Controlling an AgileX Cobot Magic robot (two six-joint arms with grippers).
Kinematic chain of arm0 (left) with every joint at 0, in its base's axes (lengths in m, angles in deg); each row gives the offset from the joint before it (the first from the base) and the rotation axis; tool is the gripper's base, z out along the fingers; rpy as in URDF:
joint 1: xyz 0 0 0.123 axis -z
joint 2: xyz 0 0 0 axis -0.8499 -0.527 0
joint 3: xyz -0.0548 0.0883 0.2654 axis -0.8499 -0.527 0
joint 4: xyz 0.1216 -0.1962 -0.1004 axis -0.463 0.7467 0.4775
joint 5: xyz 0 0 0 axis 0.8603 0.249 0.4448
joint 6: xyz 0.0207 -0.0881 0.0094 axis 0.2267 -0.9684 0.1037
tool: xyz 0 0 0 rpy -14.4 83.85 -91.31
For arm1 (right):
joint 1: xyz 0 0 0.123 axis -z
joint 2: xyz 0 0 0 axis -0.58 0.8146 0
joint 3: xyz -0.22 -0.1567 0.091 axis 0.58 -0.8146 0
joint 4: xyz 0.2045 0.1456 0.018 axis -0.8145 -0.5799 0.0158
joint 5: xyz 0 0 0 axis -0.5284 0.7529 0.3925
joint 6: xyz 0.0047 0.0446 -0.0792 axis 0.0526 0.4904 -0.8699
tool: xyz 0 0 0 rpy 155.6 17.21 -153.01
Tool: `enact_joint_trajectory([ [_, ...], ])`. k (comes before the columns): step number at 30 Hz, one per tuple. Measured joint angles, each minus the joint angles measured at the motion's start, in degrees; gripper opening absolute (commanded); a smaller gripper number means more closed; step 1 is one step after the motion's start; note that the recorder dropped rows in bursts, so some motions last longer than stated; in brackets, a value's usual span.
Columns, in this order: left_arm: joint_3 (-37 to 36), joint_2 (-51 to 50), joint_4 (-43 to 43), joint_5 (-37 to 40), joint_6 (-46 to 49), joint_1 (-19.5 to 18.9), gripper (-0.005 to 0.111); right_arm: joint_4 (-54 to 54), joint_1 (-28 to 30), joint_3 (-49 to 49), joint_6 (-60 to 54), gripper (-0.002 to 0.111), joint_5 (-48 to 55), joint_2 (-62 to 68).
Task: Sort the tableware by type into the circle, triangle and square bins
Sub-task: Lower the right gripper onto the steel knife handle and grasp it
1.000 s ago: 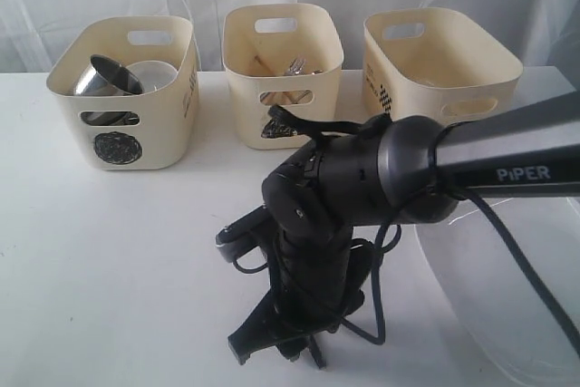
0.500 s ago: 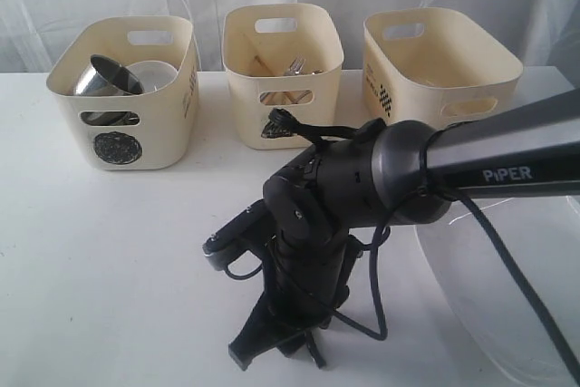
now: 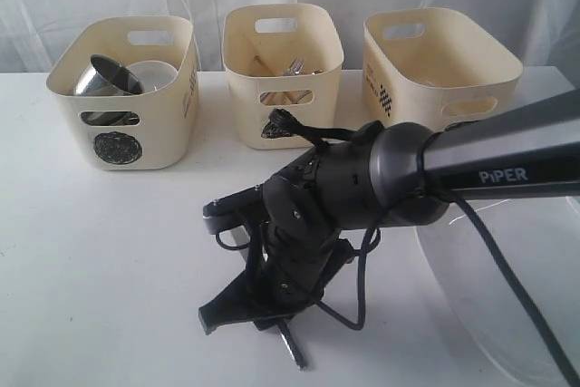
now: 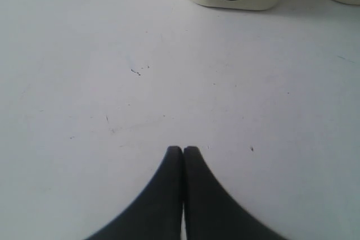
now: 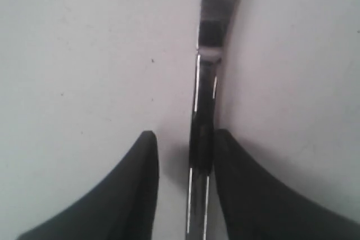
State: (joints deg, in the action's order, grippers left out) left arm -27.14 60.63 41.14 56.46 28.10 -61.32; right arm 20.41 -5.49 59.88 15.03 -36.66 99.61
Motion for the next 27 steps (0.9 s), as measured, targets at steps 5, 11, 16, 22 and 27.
enact_joint_trajectory([
  [5,0.0,0.0,0.0,0.0,0.0,0.0,0.000,0.0,0.0,0.0,2.5,0.032,-1.5,0.4],
  [11,0.0,0.0,0.0,0.0,0.0,0.0,0.000,0.4,0.0,0.3,2.5,0.030,-0.5,1.1],
  [16,0.0,0.0,0.0,0.0,0.0,0.0,0.000,1.4,0.0,0.8,2.5,0.006,1.7,2.5],
  [22,0.0,0.0,0.0,0.0,0.0,0.0,0.000,1.5,0.3,1.3,2.5,0.000,2.5,3.0],
  [27,0.0,0.0,0.0,0.0,0.0,0.0,0.000,2.7,0.3,1.3,2.5,0.000,2.5,3.1],
])
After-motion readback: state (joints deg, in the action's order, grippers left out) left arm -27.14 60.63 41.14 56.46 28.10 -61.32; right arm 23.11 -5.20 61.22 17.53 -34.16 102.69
